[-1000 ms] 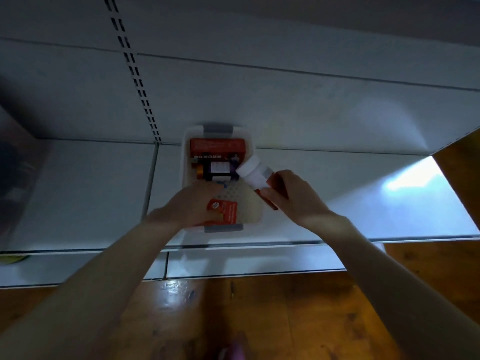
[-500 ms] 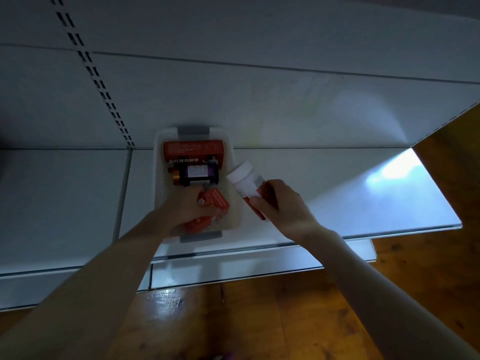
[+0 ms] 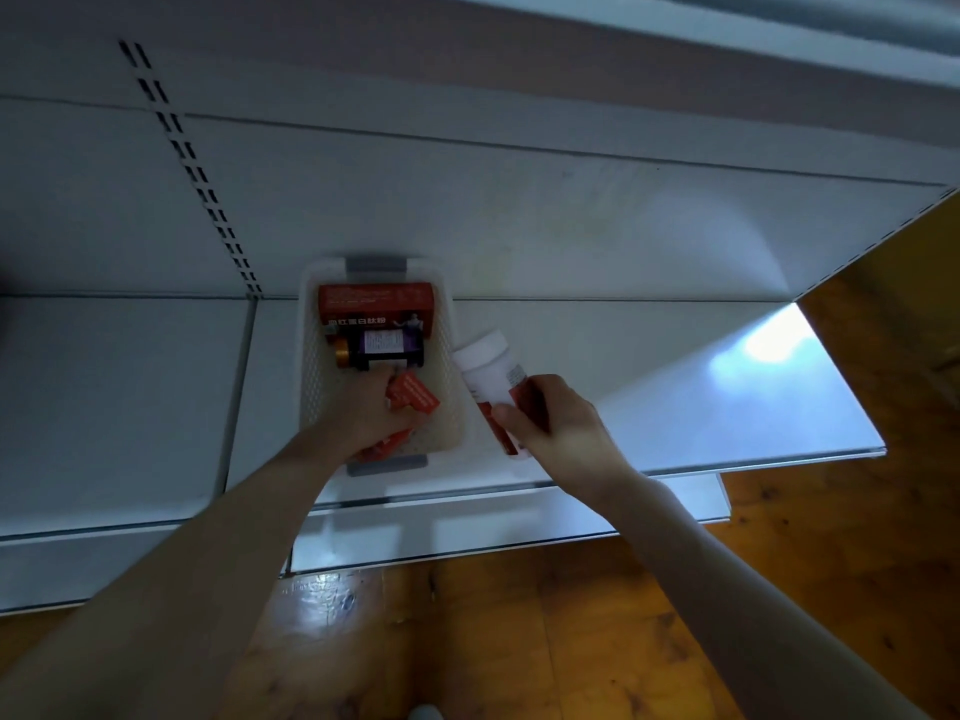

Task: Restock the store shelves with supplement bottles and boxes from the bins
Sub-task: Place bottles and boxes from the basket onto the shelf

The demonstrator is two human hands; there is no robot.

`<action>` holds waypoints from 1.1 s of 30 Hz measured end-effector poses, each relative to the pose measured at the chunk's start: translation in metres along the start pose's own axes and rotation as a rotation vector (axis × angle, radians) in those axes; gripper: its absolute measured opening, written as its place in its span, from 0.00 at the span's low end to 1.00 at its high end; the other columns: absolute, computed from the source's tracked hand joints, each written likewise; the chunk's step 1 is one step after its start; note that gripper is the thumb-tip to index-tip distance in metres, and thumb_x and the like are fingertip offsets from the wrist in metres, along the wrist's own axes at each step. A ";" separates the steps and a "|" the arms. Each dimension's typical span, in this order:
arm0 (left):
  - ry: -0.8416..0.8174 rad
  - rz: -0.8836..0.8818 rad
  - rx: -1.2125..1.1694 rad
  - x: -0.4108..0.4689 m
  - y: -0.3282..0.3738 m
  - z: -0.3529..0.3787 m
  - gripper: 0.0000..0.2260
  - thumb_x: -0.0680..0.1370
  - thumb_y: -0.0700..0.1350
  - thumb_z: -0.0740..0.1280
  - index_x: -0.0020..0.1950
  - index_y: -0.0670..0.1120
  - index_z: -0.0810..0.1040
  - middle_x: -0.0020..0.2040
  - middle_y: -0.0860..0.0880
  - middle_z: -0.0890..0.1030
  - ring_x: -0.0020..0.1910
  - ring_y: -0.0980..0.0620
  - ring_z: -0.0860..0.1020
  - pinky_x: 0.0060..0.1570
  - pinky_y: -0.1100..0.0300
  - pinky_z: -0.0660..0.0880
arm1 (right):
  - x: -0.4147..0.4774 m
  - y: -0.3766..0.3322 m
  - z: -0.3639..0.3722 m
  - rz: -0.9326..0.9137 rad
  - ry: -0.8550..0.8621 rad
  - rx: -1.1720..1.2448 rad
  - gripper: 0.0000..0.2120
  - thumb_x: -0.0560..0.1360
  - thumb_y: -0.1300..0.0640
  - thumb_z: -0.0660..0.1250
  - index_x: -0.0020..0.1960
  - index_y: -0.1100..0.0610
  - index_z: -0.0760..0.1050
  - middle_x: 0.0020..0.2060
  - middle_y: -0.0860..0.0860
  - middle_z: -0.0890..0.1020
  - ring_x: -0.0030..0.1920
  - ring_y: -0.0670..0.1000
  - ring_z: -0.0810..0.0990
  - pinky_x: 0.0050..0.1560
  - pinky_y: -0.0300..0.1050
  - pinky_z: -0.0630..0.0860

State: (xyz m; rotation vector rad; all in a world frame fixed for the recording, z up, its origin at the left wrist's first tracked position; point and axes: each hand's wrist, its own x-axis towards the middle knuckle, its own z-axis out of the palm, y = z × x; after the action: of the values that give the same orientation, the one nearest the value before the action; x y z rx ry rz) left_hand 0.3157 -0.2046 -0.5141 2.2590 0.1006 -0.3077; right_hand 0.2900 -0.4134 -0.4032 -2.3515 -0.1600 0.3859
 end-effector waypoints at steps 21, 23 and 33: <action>0.313 -0.029 -0.329 -0.104 0.077 -0.058 0.27 0.66 0.45 0.77 0.56 0.53 0.64 0.45 0.57 0.77 0.43 0.55 0.78 0.40 0.58 0.77 | -0.061 -0.026 0.017 0.023 0.291 0.188 0.12 0.69 0.55 0.72 0.48 0.51 0.72 0.37 0.40 0.76 0.39 0.39 0.76 0.39 0.28 0.71; 0.313 0.021 -0.274 -0.133 0.091 -0.066 0.27 0.66 0.45 0.77 0.57 0.51 0.64 0.43 0.58 0.76 0.37 0.59 0.78 0.36 0.66 0.75 | -0.082 -0.039 0.010 0.061 0.275 0.235 0.15 0.68 0.56 0.73 0.50 0.49 0.70 0.40 0.36 0.75 0.42 0.36 0.76 0.42 0.27 0.72; 0.188 -0.011 -0.371 -0.270 0.178 -0.100 0.31 0.65 0.46 0.77 0.63 0.52 0.65 0.49 0.65 0.72 0.49 0.61 0.76 0.50 0.67 0.72 | -0.188 -0.105 -0.065 0.169 0.268 0.443 0.20 0.66 0.55 0.75 0.55 0.58 0.72 0.42 0.49 0.80 0.42 0.45 0.78 0.46 0.43 0.77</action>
State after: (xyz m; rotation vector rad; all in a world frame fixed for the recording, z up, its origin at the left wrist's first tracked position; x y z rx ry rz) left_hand 0.1048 -0.2362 -0.2512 1.9134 0.2481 -0.0727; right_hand 0.1326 -0.4227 -0.2426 -1.9560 0.2318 0.1605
